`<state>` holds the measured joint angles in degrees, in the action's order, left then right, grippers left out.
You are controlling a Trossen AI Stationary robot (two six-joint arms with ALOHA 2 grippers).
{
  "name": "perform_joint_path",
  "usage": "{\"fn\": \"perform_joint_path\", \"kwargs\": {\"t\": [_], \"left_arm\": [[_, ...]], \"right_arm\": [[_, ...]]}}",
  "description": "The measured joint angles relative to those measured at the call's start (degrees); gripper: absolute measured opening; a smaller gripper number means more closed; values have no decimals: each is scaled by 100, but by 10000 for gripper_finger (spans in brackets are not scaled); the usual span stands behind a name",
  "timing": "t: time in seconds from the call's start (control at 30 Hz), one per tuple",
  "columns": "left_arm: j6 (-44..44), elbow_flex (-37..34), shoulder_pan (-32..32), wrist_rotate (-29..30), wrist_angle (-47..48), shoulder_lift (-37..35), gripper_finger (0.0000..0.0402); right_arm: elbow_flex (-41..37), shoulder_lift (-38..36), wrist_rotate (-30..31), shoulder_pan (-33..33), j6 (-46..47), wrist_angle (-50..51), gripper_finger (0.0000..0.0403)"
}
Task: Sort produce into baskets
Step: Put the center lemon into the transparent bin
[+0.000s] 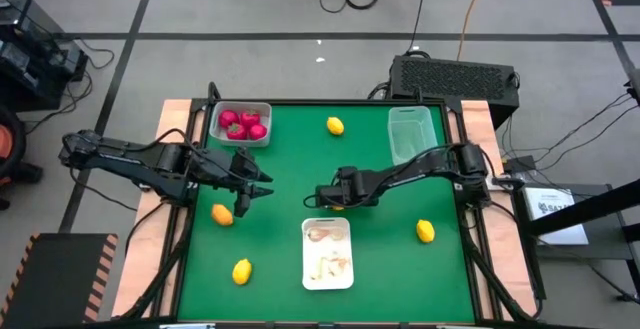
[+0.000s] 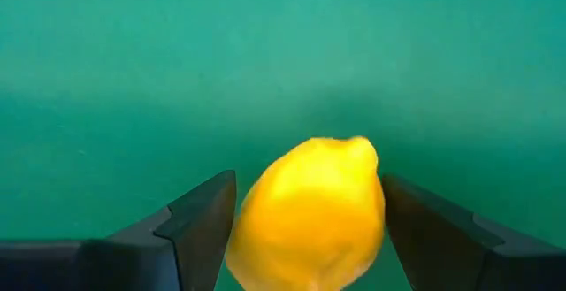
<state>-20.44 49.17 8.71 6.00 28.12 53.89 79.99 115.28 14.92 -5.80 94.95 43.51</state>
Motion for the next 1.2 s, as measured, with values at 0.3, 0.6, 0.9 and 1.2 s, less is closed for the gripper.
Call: {"fn": "perform_joint_path", "kwargs": {"t": [0.3, 0.6, 0.9, 1.2], "left_arm": [[19, 0, 0, -131, 28, -1, 170], [19, -2, 0, -136, 137, 0, 170], [17, -2, 0, -136, 136, -1, 170], [21, -2, 0, -136, 133, 0, 170]], "right_arm": [[-1, 90, -22, -113, 164, -34, 270], [0, 86, 2, -97, -2, -37, 219], [0, 28, -61, 31, -553, -48, 164], [0, -369, -335, 648, -1824, 28, 177]]}}
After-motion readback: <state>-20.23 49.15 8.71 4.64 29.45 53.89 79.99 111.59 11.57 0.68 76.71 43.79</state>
